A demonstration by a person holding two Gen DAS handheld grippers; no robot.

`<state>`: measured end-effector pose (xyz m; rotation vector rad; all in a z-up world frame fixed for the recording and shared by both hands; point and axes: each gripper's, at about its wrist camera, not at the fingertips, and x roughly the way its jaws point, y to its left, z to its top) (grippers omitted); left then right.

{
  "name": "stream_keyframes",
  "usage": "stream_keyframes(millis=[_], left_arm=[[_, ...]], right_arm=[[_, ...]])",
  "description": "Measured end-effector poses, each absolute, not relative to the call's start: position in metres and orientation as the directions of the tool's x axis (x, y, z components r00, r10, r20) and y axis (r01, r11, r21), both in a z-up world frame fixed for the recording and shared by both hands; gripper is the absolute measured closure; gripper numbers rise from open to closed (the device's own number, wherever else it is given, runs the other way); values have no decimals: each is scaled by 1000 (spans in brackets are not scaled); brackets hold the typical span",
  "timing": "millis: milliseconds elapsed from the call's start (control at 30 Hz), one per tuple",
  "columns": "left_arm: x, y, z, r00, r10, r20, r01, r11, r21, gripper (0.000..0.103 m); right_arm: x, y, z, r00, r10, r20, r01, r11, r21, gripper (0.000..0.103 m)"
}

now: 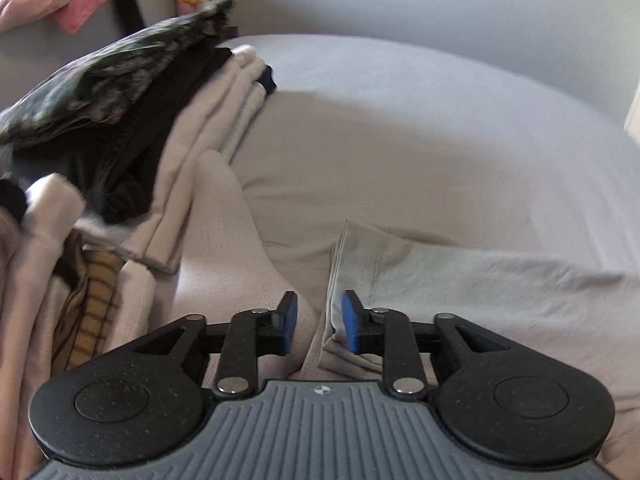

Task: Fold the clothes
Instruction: 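Open the left gripper and release the folded edge onto the shirt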

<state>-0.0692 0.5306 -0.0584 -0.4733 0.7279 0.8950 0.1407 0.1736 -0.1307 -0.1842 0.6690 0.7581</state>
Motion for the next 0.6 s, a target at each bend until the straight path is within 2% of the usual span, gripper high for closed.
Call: stream_keyframes(millis=[33,100,267,333,433,600], left_arm=[[-75,530,-55,439,515,-736,-837,533,-126,58],[-84,529,-52,488,474,-733,-835,497,-235,51],[-87,527,-65,497,376,-782,-853,379,-360,48],[-81,527,-73,460,348,-817,-870,362,-335,48],[-76,530,-87,390,327,-861,-905,311,-292,48],[-68,528,-99,349,363,-864,-921,306,-243,48]], right_arm=[[143,170,-128,543,581,-606,-676,731,95,54],[151,165,-126,553,593,-585,-653,745,137,54],[185,151,-133,514,640,-571,-555,756,348,50],[202,144,-141,466,669,-578,-487,740,464,50],[221,141,-154,425,693,-582,-405,720,563,50],[238,148,-169,346,758,-553,-346,651,676,51]])
